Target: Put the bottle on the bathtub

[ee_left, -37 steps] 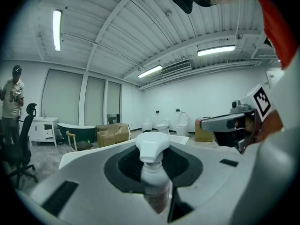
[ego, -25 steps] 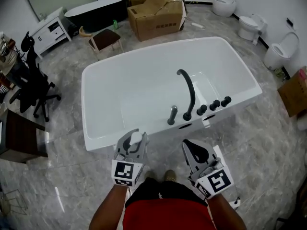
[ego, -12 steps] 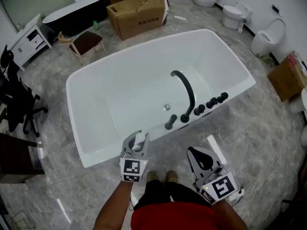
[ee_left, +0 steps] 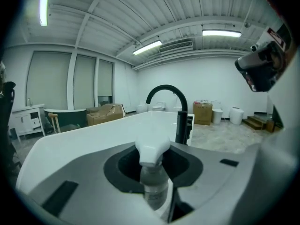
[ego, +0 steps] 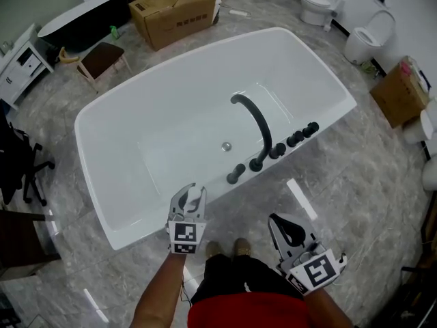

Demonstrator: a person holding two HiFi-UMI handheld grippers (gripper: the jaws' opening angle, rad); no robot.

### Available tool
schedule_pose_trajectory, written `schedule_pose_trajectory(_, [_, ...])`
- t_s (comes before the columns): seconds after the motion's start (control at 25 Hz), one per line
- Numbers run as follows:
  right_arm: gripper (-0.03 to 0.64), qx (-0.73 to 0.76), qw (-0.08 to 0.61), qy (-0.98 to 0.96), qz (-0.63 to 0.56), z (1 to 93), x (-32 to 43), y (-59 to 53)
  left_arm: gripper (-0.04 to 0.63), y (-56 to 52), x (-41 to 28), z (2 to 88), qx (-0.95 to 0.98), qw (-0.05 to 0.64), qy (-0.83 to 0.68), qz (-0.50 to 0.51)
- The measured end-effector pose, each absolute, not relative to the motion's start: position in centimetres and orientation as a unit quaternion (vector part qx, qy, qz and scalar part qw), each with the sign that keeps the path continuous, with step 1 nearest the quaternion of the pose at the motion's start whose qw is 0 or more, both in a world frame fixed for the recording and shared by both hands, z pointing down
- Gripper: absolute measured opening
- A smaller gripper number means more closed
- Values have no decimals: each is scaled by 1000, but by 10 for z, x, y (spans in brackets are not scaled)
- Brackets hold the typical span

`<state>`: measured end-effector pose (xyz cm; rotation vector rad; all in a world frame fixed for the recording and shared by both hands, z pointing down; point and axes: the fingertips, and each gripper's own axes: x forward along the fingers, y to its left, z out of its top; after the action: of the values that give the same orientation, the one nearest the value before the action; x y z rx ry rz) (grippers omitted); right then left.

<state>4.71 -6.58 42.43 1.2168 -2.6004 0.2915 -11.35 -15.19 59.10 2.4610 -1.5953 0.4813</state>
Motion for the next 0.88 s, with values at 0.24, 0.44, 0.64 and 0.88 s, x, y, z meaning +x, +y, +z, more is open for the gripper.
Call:
schedule_pose_trajectory(0.24, [5, 422, 135, -890, 104, 429, 49, -69, 95, -155, -118, 604, 823, 91, -539, 154])
schedule_pose_trajectory(0.44, [5, 422, 142, -889, 107, 433, 53, -69, 95, -150, -118, 606, 824, 86, -540, 147])
schedule_pose_trajectory(0.64, [5, 415, 144, -892, 109, 435, 50, -67, 196, -147, -115, 606, 829, 86, -532, 147])
schedule_pose_trajectory(0.88, [5, 407, 145, -895, 109, 437, 49, -64, 245, -140, -109, 598, 835, 70, -526, 148])
